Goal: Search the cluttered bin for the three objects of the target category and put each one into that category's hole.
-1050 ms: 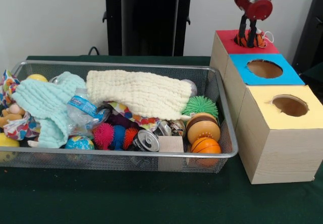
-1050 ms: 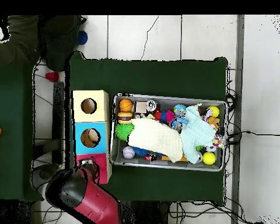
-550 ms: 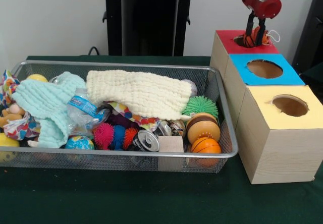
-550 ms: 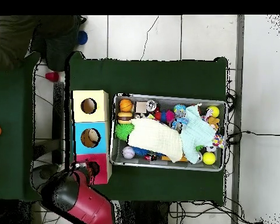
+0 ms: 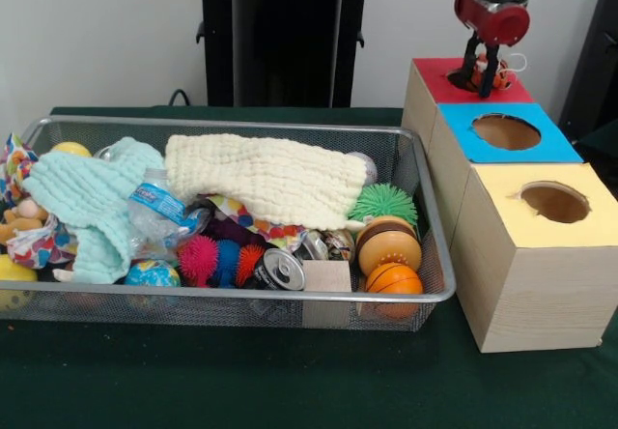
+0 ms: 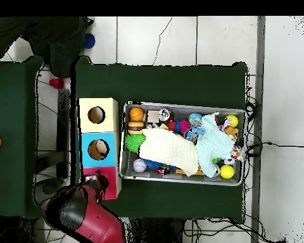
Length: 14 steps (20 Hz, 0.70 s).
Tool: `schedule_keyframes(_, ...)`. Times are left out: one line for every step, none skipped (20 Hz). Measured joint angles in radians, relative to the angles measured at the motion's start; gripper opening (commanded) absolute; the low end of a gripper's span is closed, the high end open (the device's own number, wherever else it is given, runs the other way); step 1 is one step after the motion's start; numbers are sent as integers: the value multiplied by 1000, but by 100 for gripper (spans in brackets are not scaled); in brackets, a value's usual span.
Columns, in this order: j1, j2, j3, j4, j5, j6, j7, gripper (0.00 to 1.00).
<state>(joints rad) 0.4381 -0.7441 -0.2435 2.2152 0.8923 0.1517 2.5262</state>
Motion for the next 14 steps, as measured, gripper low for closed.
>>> schedule_keyframes(24,6,-25,-4,-4,8,0,100)
schedule_keyframes(35,8,-38,-6,-7,15,0,100)
schedule_keyframes(47,12,-52,-10,-12,23,0,100)
schedule_keyframes(56,14,-62,-13,-16,30,0,100)
schedule_keyframes(73,20,-86,-18,-28,55,0,100)
schedule_keyframes(90,26,-110,-24,-39,79,0,100)
schedule_keyframes(101,28,-127,-27,-50,104,0,100)
schedule_keyframes(112,30,-144,-30,-61,129,0,100)
schedule_keyframes(121,30,-164,-32,-75,161,0,100)
schedule_keyframes(124,30,-172,-33,-81,175,0,100)
schedule_keyframes(127,30,-179,-34,-87,188,0,100)
schedule_keyframes(133,29,-207,-37,-108,234,0,100)
schedule_keyframes(133,28,-215,-37,-115,245,0,100)
schedule_keyframes(133,28,-222,-38,-121,257,0,100)
